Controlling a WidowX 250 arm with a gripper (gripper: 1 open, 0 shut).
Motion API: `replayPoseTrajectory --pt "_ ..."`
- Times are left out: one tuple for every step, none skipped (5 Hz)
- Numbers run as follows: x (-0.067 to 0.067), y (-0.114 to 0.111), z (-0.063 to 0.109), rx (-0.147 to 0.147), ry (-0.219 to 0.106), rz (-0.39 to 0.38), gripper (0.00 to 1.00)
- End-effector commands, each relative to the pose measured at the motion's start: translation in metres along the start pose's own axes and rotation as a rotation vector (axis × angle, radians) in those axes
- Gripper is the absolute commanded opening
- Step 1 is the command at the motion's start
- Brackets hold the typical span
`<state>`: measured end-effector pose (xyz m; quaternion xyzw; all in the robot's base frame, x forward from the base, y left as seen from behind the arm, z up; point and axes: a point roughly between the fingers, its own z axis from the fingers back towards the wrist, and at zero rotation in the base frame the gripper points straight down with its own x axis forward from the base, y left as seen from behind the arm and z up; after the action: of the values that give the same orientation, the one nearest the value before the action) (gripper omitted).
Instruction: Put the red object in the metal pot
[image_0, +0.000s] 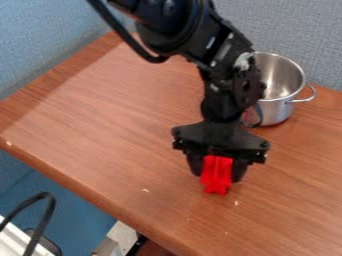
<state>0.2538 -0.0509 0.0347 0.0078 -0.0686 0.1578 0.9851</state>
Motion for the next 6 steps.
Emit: replayPoseTrajectory --pt "0.001 0.0 0.003 0.009 -0.011 -0.033 0.0" --pt "-0.003 -0.003 0.005 0.01 -0.009 -0.062 0.0" --pt "-0.007 -0.006 0.008 0.011 -0.007 -0.09 0.0" --pt "-0.009 -0.004 0.015 0.017 -0.005 -0.099 0.0" --pt "-0.011 -0.004 0.021 0.023 -0.002 -0.106 0.0" --pt "-0.017 -0.005 0.029 0.026 -0.003 -0.122 0.0"
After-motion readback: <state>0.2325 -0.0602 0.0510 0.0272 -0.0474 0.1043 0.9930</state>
